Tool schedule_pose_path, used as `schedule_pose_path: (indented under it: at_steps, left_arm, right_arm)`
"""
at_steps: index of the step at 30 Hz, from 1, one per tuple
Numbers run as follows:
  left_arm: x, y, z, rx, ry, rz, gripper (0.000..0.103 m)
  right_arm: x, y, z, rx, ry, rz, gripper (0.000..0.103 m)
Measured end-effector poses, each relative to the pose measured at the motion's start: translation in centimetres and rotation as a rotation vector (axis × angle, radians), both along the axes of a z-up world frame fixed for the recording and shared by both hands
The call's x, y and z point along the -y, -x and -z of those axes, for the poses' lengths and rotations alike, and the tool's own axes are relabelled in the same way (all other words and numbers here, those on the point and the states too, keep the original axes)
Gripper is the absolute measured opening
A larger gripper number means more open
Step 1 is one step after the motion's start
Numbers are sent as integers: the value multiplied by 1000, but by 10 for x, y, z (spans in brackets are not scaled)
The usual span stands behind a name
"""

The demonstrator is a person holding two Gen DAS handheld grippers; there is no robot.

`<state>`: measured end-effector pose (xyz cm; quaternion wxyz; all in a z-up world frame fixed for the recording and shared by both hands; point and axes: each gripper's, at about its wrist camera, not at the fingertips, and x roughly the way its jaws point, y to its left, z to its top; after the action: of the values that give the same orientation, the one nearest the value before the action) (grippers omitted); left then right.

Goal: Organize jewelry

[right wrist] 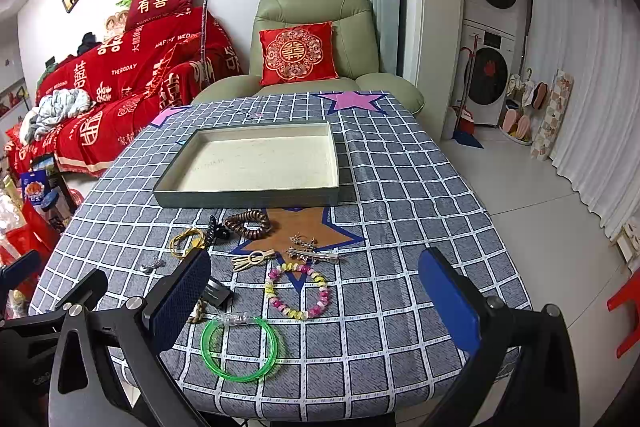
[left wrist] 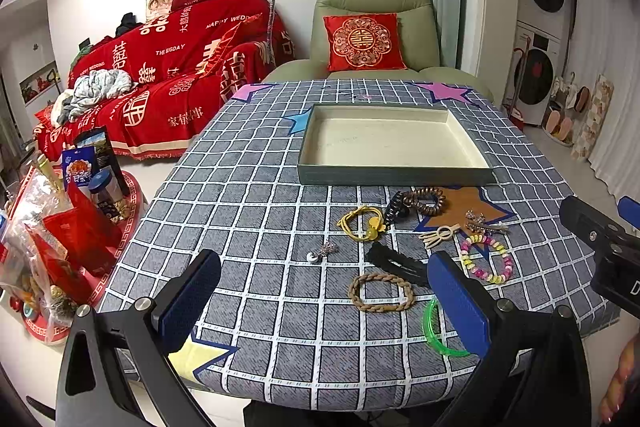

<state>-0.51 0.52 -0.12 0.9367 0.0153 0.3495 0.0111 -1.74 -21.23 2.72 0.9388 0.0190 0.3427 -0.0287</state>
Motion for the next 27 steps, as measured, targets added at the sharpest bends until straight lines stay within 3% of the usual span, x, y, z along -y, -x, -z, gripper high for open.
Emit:
schedule_pose_path:
  at_steps: [27]
  left_arm:
    - [-3,-1,2,-5,0,-6,103]
  right_arm:
    - [0,1,0,-1,-2,1,103]
